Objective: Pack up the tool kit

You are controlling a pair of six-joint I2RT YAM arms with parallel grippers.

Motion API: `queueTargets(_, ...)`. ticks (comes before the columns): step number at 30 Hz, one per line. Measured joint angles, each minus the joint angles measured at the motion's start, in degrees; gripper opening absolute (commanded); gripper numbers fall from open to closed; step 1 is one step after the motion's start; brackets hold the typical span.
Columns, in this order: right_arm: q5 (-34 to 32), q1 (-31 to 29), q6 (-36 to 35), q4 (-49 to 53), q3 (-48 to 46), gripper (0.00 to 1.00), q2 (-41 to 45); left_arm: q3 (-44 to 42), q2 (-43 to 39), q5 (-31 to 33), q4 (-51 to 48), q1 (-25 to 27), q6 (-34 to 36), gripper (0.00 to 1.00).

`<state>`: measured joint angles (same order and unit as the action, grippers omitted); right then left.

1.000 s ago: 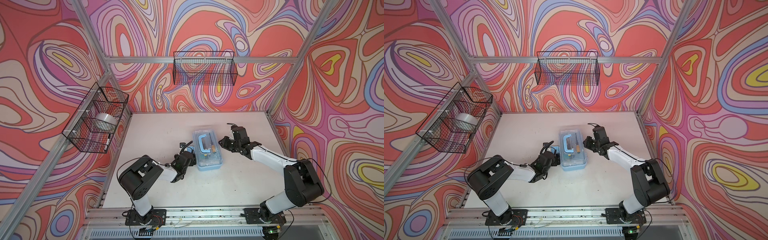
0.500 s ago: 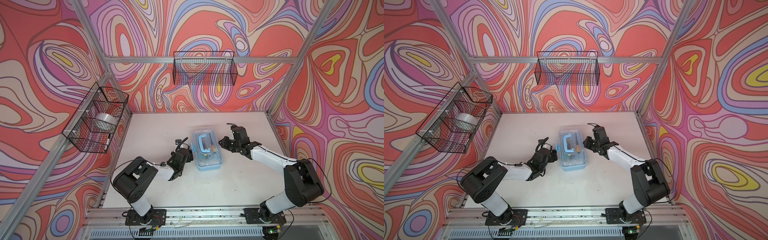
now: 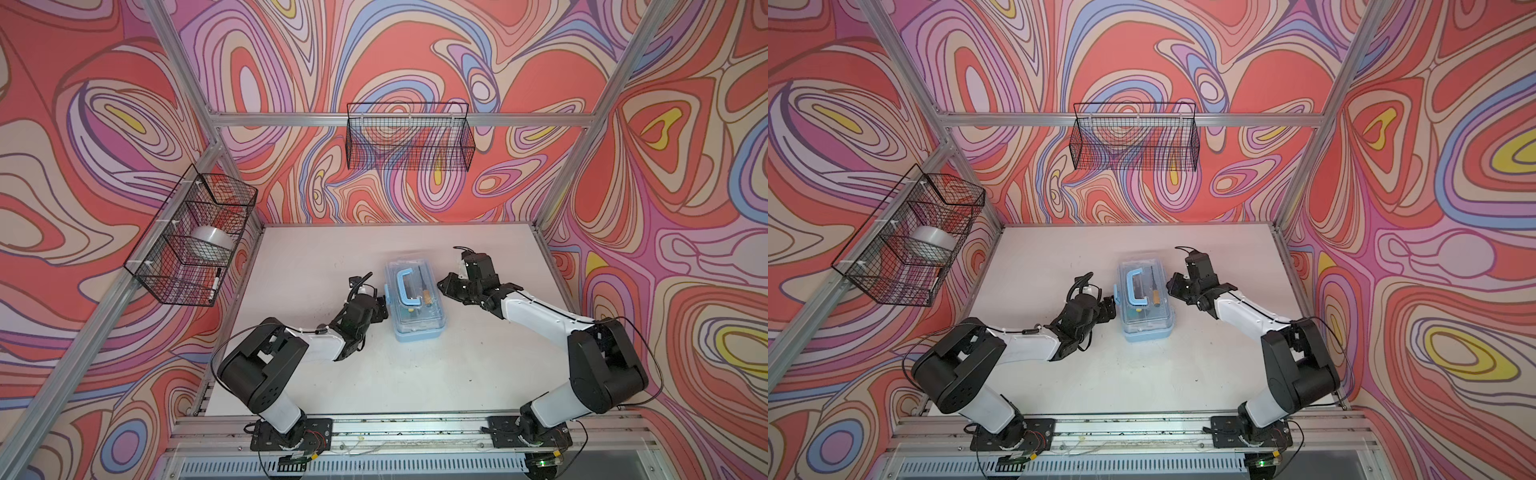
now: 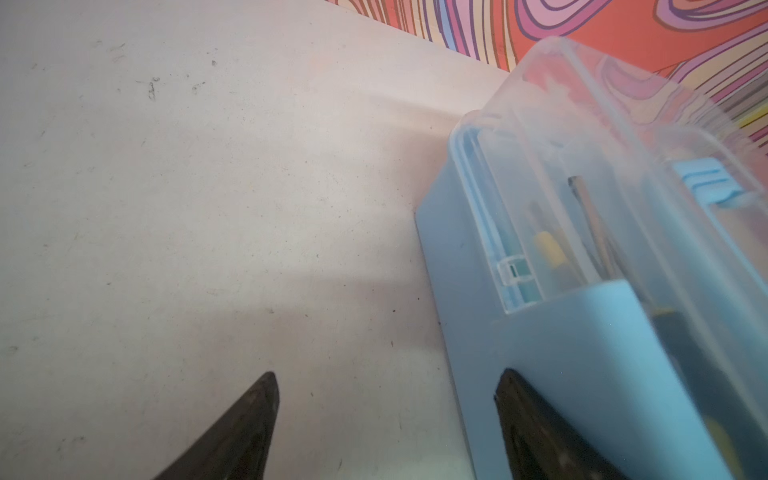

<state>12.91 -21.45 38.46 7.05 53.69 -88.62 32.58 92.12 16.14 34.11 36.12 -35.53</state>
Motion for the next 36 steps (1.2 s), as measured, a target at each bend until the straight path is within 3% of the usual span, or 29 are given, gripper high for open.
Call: queueTargets(36, 0.04, -0.02, 0.28, -0.87, -0.57, 0.20, 0.00, -0.22, -4.46, -3.82, -1.75, -0.59, -5.92, 0.75)
